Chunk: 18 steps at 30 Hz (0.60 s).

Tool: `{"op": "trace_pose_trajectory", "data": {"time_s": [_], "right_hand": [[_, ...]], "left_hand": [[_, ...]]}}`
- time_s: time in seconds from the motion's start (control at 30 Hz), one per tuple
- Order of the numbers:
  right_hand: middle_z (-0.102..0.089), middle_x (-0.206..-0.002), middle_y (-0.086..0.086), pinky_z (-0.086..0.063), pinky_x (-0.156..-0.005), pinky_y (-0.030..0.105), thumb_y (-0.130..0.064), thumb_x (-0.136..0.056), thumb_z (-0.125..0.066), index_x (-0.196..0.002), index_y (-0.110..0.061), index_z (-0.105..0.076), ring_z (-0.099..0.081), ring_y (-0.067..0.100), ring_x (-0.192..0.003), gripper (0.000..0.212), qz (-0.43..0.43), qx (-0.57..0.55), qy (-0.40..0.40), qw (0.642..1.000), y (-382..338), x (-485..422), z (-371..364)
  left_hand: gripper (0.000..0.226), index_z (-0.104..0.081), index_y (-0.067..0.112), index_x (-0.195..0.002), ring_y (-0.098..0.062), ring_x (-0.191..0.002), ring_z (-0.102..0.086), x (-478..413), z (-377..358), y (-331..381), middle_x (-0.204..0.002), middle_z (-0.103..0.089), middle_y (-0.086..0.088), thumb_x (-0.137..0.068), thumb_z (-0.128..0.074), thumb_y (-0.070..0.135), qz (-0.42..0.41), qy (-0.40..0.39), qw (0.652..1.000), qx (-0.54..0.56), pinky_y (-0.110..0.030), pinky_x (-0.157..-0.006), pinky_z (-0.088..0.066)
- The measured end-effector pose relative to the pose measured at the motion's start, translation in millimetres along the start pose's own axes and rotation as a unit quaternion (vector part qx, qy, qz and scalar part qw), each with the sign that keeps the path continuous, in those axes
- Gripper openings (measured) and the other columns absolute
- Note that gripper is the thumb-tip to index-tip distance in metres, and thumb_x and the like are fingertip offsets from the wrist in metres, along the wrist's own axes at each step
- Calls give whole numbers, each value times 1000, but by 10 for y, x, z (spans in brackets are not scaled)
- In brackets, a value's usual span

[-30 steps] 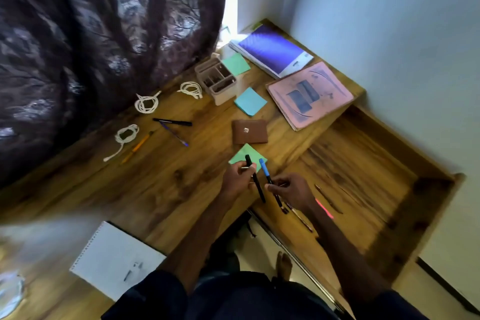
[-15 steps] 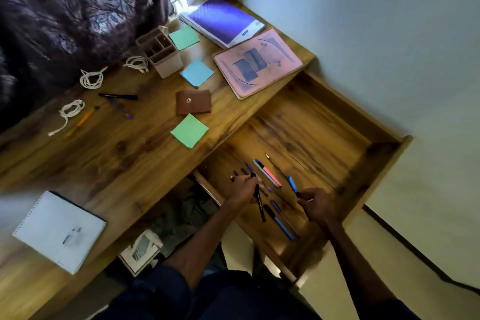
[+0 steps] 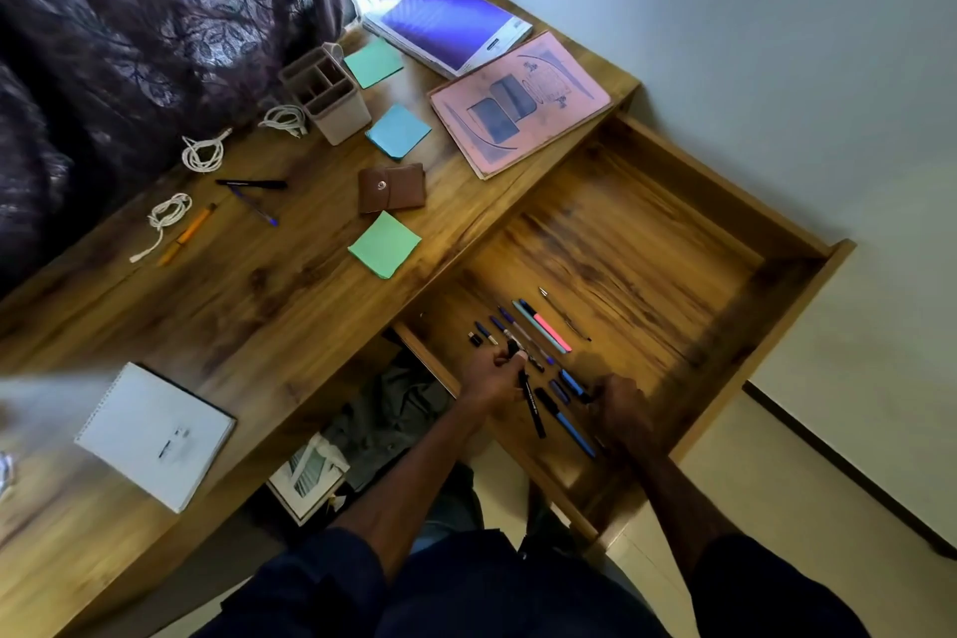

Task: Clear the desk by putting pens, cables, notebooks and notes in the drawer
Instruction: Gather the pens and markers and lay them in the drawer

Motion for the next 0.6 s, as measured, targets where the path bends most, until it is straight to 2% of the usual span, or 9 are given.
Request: {"op": "trace_pose_trajectory", "data": {"time_s": [0.07, 0.17, 0.3, 0.43, 0.6], "right_hand": [[-65, -104, 6, -49, -73, 31, -23, -86, -74, -99, -19, -67, -64, 25, -91, 15, -6, 0, 0, 1000, -37, 0, -11], [-64, -99, 1, -48, -69, 29, -21, -87, -73, -99, -19, -66, -59, 16, -82, 14, -13, -1, -2, 1000, -58, -25, -49], [-61, -101, 3, -48, -71, 29, -20, -88, -71, -99, -17, -66, -58, 17, -83, 13, -5, 15, 11, 1000, -41, -43, -43], [-63, -95, -1, -55, -72, 31, -19, -90, -68, -94, -25, -63, -62, 13, -83, 8, -5, 19, 0, 1000, -59, -62, -77], [-65, -94, 0, -60, -76, 40, -23, -91, -65, -95, -24, -65, -64, 16, -83, 4, 13, 42, 18, 999, 7, -132, -70]], "left_hand": [[21, -62, 12, -118, -17, -89, -72, -18, 22, -9, -106, -69, -6, -101, -57, 24, 3, -2, 1000, -3, -31, -72, -63], [26, -59, 11, -122, -16, -88, -73, -45, 51, -49, -111, -68, -8, -101, -57, 25, 8, -6, 1000, -3, -24, -63, -60], [28, -59, 10, -125, -14, -88, -72, -52, 63, -88, -110, -69, -7, -100, -58, 24, 14, -5, 1000, 6, -20, -61, -57], [29, -60, 10, -126, -13, -87, -72, -68, 61, -116, -107, -69, -5, -100, -58, 24, 21, -13, 1000, 10, -22, -63, -59], [30, -59, 10, -127, -14, -88, -71, -94, 44, -127, -108, -68, -6, -101, -57, 24, 28, -15, 999, 11, -20, -62, -58]]}}
Point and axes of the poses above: each hand's wrist, its own x-axis away from the middle knuckle, its own z-axis out of the back of the hand, y = z × x, the point moved 8 cm from there along -x, towards the middle knuckle
